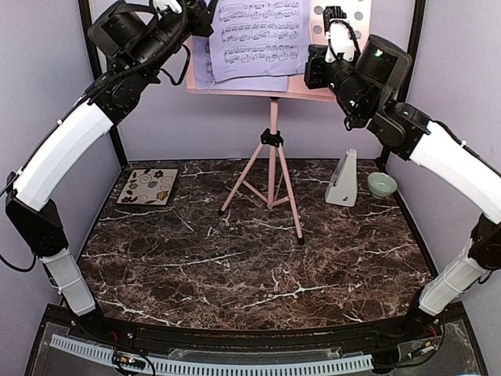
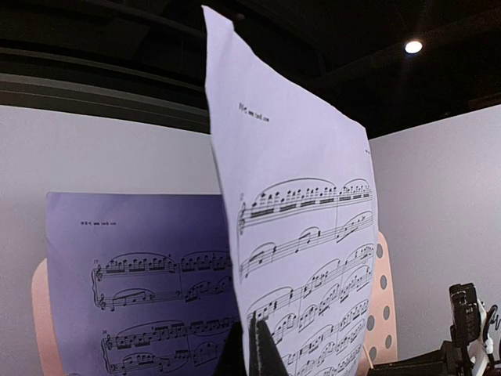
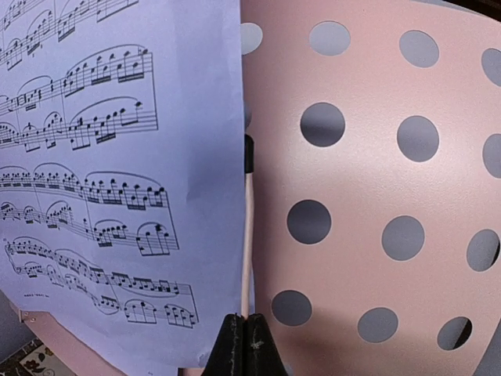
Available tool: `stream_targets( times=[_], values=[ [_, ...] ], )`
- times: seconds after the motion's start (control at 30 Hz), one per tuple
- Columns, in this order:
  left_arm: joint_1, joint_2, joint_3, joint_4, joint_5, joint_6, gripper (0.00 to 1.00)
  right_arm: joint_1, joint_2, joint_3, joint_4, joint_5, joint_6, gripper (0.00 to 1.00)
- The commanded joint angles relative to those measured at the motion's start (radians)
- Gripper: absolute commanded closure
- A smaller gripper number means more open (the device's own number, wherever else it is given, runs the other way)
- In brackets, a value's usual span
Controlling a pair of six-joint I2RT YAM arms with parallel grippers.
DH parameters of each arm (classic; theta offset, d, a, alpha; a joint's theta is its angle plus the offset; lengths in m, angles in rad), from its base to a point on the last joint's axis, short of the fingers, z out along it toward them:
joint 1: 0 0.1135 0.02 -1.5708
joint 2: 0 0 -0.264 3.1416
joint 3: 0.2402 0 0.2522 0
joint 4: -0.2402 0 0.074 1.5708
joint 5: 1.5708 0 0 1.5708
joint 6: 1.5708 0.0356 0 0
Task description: Set up the instrument practice props
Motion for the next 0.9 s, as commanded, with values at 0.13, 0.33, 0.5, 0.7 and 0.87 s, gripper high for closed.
stream_targets(
  times=[0.13, 0.33, 0.5, 0.7, 0.87],
  values=[
    [-0.049, -0.029, 0.013, 0.12, -0.157, 0.132, 1.0, -0.004, -0.04, -0.032, 0.083, -0.009, -0.027, 1.0],
    [-0.066, 0.053, 0.121, 0.058, -0.104, 0.142, 1.0, -0.004, -0.047, -0.054, 0.103, -0.049, -0.052, 1.0],
    [-0.071, 0.108, 0.187, 0.035, -0.042, 0.128, 1.0, -0.006, -0.048, -0.057, 0.108, -0.074, -0.066, 1.0],
    [-0.084, 0.16, 0.214, 0.056, 0.018, 0.164, 1.0, -0.007, -0.055, -0.072, 0.108, -0.094, -0.071, 1.0],
    [-0.1, 0.215, 0.255, 0.087, 0.052, 0.149, 1.0, -0.007, -0.052, -0.073, 0.108, -0.1, -0.067, 1.0]
  ],
)
